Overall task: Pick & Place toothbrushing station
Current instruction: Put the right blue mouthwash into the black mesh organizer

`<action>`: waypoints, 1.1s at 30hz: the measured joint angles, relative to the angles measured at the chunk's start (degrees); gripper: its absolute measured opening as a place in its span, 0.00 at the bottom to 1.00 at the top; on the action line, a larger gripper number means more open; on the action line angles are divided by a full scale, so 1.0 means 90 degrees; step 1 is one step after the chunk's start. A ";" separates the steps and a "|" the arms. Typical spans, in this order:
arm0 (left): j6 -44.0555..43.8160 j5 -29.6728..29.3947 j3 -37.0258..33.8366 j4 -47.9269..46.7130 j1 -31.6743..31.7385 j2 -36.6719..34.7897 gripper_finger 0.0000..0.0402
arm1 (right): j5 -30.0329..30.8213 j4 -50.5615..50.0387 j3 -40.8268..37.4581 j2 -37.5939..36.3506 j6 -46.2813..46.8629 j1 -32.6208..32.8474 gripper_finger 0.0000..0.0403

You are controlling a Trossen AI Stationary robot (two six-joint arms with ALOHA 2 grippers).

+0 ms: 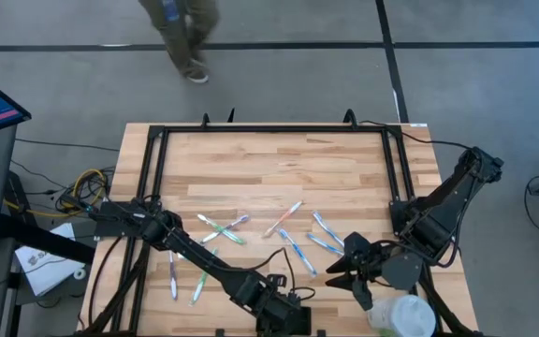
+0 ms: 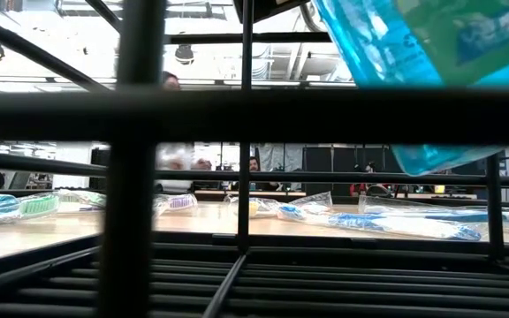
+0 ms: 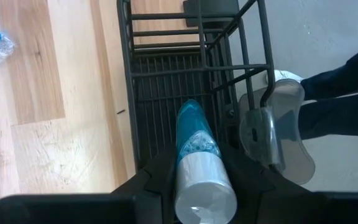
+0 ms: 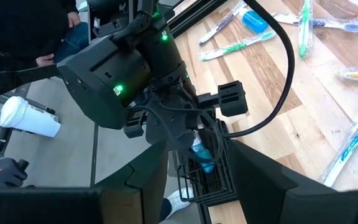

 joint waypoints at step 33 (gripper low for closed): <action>0.0020 -0.0090 0.0084 -0.0243 -0.0087 0.0000 0.22 | 0.0000 0.0007 0.0000 0.0000 -0.0032 0.0000 0.40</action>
